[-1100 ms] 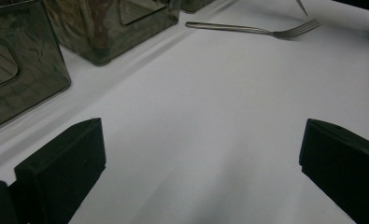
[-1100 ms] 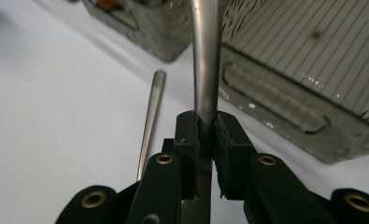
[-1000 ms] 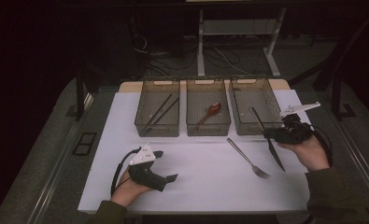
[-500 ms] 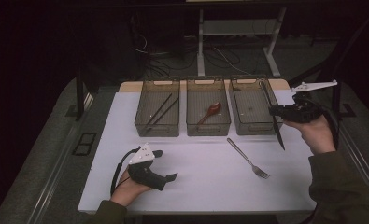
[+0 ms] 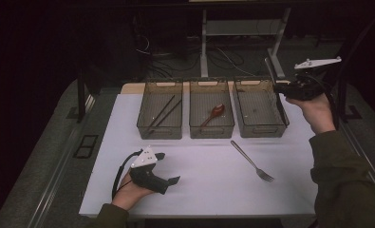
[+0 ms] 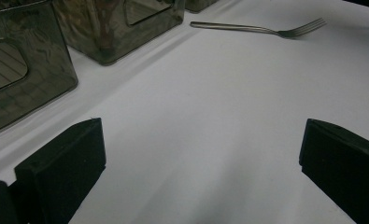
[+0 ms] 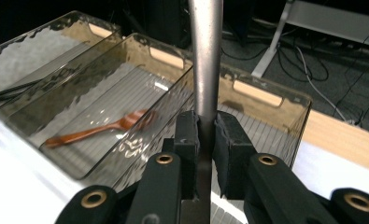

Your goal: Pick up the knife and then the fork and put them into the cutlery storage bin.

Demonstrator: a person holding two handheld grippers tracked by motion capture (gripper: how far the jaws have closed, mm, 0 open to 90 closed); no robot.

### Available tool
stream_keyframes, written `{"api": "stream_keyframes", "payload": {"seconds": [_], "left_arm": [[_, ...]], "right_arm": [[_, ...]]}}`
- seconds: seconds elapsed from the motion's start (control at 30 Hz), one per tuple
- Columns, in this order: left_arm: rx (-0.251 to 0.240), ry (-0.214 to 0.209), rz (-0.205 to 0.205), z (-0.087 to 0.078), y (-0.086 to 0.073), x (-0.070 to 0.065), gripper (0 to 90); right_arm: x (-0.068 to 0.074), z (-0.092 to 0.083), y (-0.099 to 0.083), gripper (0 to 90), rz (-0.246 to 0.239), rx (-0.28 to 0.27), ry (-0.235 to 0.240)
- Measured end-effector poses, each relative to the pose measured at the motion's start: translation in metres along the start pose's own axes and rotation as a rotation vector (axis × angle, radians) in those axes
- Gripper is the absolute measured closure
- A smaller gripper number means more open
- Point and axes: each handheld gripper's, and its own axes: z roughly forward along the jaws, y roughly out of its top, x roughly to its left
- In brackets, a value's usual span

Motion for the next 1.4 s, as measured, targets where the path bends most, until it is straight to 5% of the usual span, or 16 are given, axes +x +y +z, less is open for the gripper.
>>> {"api": "stream_keyframes", "payload": {"seconds": [0.43, 0.83, 1.4], "left_arm": [[0.005, 0.004, 0.009, -0.001, -0.001, 0.000, 0.0], [0.009, 0.007, 0.009, -0.002, -0.002, 0.000, 0.0], [0.007, 0.005, 0.012, -0.002, -0.002, 0.000, 0.0]], "right_arm": [[-0.023, 0.043, 0.001, 78.9, 0.033, -0.010, -0.027], [-0.031, 0.067, -0.020, 78.8, 0.030, 0.065, -0.058], [-0.033, 0.086, -0.035, 78.8, 0.040, 0.201, -0.036]]}}
